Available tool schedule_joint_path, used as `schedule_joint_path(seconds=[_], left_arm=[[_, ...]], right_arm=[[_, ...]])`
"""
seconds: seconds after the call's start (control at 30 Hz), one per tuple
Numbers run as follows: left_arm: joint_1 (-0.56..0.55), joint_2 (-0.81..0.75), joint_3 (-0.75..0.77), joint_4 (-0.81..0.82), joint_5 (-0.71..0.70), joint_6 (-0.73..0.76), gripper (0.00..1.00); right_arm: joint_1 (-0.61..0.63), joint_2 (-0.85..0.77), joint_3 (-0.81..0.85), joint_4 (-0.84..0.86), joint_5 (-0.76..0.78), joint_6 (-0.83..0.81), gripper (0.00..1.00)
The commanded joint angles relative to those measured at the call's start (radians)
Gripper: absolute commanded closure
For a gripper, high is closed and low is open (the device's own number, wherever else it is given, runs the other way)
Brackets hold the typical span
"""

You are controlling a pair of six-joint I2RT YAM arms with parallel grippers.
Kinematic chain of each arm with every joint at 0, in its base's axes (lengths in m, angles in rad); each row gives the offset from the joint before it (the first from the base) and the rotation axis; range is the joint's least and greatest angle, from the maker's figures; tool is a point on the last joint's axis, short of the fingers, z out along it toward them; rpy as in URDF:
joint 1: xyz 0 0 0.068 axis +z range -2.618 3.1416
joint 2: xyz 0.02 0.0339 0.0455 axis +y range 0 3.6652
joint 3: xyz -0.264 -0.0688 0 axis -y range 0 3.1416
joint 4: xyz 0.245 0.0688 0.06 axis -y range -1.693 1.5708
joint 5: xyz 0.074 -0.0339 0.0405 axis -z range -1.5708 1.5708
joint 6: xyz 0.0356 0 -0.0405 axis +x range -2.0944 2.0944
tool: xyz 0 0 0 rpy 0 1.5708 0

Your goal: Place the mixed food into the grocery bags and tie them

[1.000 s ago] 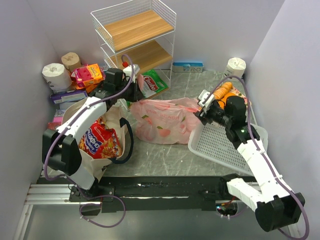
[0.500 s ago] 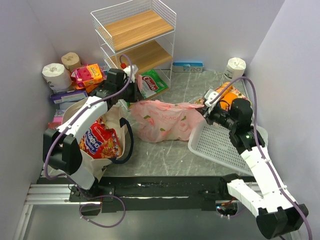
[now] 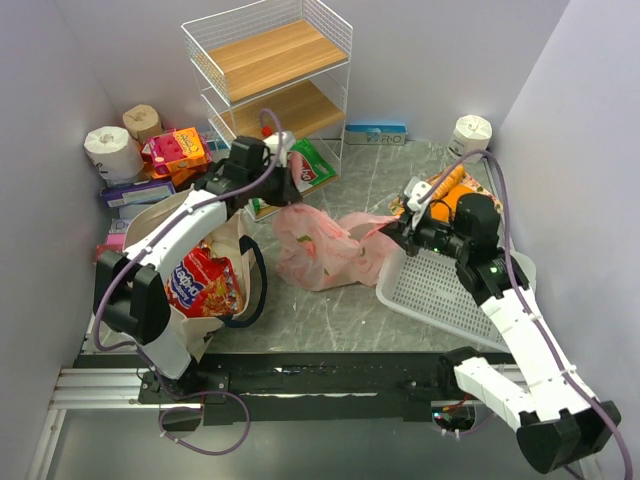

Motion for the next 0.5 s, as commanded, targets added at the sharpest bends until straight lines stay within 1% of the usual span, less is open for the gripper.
schedule_joint_path(seconds=[0.0,0.27,0.3,0.47], left_arm=[[-0.081,-0.015,0.074,0.034,0.083,0.106,0.99],[-0.137,-0.032,0.065,0.097,0.187,0.115,0.99],[-0.144,-0.032,0.068,0.097,0.218,0.117,0.99],[-0.170,-0.007,0.099,0.069,0.278,0.146,0.99]], right_arm=[[0.063,0.065,0.094,0.012,0.011,-0.003,1.00],[0.137,0.174,0.171,0.004,0.063,-0.049,1.00],[0.149,0.192,0.180,0.010,0.064,-0.051,1.00],[0.167,0.241,0.216,-0.020,0.072,-0.062,1.00]])
